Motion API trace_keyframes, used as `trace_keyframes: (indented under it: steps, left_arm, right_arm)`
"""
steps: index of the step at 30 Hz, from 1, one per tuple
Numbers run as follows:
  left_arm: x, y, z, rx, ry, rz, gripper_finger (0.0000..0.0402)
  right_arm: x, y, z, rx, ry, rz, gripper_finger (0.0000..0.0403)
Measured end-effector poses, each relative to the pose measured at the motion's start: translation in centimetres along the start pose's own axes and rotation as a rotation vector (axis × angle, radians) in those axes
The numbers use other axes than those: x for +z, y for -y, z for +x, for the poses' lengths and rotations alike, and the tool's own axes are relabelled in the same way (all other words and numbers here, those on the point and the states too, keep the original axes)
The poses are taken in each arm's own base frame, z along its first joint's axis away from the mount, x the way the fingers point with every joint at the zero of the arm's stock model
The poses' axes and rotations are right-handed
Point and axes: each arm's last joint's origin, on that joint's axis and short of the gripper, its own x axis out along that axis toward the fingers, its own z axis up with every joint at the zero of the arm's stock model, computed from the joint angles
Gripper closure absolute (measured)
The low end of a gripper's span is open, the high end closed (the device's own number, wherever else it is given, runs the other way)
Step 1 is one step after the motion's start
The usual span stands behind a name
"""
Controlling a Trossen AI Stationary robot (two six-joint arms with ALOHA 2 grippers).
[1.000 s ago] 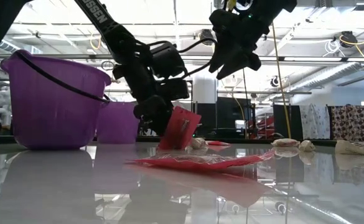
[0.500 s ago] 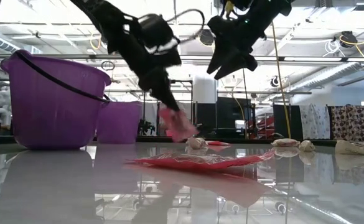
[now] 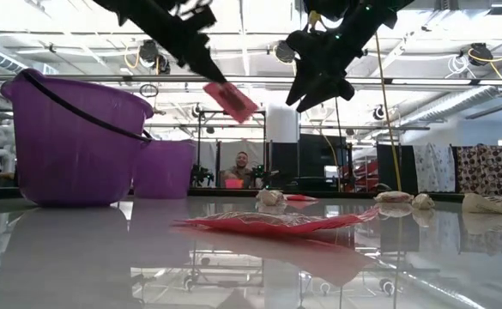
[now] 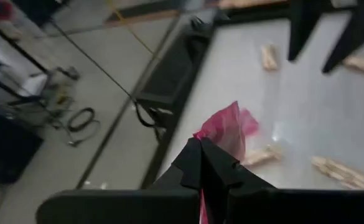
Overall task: Sort candy by brand, put in halloween buckets
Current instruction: Put the red candy into the top purple bucket
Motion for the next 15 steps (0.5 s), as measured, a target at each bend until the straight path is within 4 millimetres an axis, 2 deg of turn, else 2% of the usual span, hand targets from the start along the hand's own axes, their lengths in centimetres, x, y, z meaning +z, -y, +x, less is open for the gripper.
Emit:
trace_keyframes:
  steps: [4,7,15]
  left_arm:
    - [0.2,-1.5,-2.0,0.077,0.017,-0.022,0.0401]
    - [-0.5,-2.6,-2.9,0.134,-0.037,-0.037,0.0401]
    - [-2.8,-4.5,-3.4,0.170,-0.206,-0.122,0.0401]
  right_arm:
    - [0.0,0.0,0.0,0.002,0.003,-0.017,0.0234]
    - [0.1,0.0,0.0,0.005,0.011,-0.020,0.0234]
    - [0.4,0.1,0.1,0.010,0.032,-0.013,0.0234]
